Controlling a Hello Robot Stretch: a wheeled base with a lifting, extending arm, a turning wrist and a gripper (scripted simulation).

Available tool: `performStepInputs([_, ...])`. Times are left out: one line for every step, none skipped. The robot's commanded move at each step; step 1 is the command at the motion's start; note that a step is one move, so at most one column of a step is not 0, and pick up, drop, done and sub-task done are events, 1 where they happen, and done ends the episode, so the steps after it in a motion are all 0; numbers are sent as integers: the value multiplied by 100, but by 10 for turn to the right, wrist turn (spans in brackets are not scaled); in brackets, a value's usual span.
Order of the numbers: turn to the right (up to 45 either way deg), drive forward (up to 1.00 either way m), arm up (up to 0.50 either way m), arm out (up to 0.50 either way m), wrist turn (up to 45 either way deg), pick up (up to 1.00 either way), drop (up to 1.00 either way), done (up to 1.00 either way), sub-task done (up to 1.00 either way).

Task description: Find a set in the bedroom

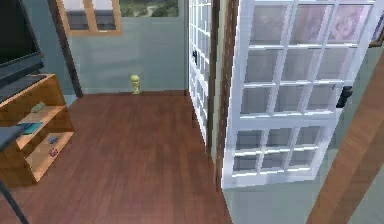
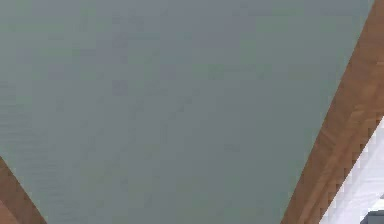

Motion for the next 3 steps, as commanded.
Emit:
performStepInputs([-30,0,0,0,0,0,0,0,0])
performStepInputs([-450,0,0,0,0,0,0,0,0])
performStepInputs([-450,0,0,0,0,0,0,0,0])
